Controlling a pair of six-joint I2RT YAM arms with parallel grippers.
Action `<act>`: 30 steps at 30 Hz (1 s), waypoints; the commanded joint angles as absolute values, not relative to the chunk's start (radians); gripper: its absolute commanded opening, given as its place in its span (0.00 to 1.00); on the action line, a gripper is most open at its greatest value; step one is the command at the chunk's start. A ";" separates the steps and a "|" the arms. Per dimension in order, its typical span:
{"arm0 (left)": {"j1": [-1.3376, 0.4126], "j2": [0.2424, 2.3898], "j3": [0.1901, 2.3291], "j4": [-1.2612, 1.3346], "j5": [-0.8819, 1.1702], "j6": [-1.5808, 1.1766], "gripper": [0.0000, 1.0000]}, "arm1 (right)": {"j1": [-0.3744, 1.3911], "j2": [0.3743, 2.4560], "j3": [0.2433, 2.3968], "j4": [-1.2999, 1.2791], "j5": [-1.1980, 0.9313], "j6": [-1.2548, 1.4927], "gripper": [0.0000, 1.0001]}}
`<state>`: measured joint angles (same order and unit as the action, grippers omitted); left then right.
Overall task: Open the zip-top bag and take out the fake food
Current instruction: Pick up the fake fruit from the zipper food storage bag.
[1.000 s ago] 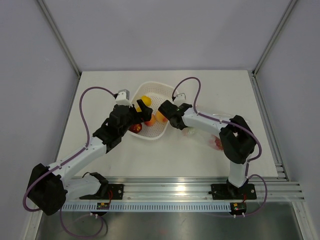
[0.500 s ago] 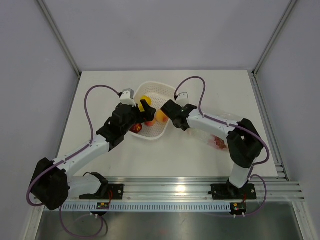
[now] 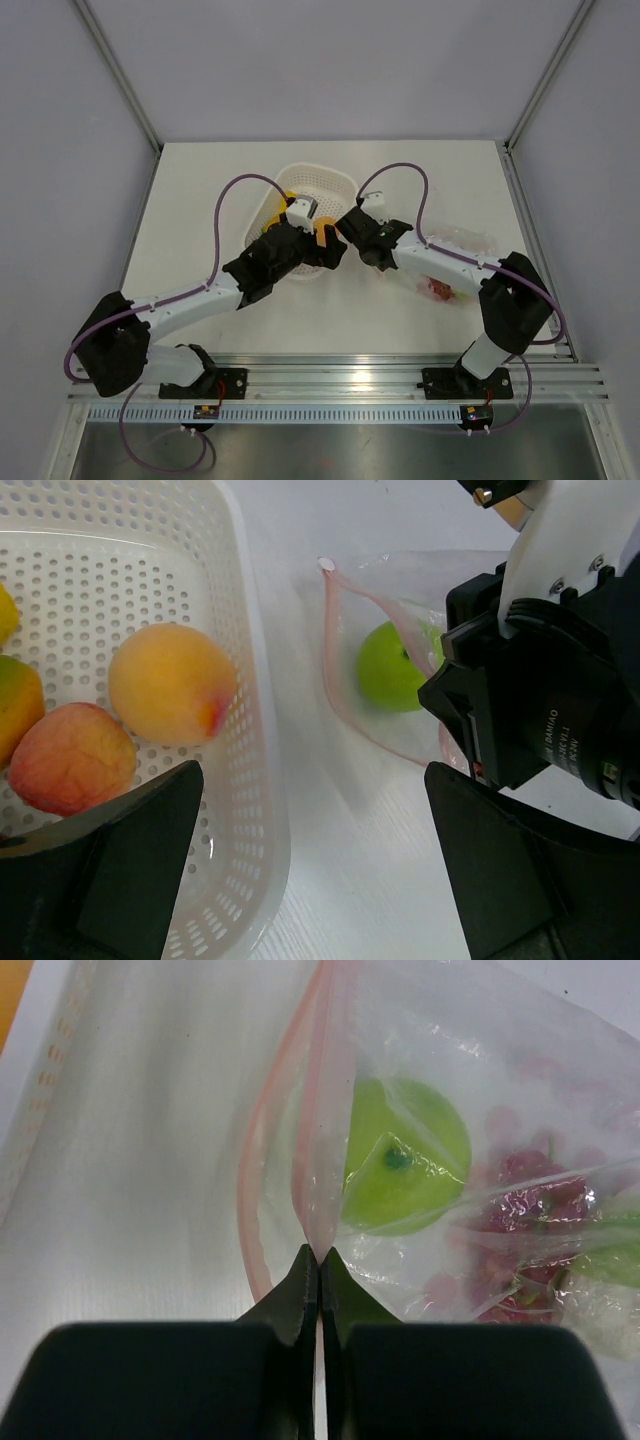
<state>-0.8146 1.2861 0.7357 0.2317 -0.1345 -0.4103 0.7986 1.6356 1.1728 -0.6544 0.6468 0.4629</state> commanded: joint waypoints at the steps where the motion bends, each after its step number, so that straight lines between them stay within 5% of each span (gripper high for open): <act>1: -0.831 1.324 0.790 0.296 -0.137 -0.370 0.96 | 0.805 1.580 1.149 -0.603 0.603 0.448 0.00; 20: -0.948 1.499 0.848 0.376 -0.123 -0.331 0.95 | 0.805 1.269 0.882 -0.543 0.494 0.472 0.01; 26: -0.982 1.589 0.873 0.445 -0.089 -0.295 0.95 | 0.805 1.206 0.859 -0.549 0.512 0.486 0.32; 30: -0.983 1.666 0.908 0.456 -0.064 -0.304 0.94 | 0.805 1.164 0.848 -0.555 0.538 0.498 0.41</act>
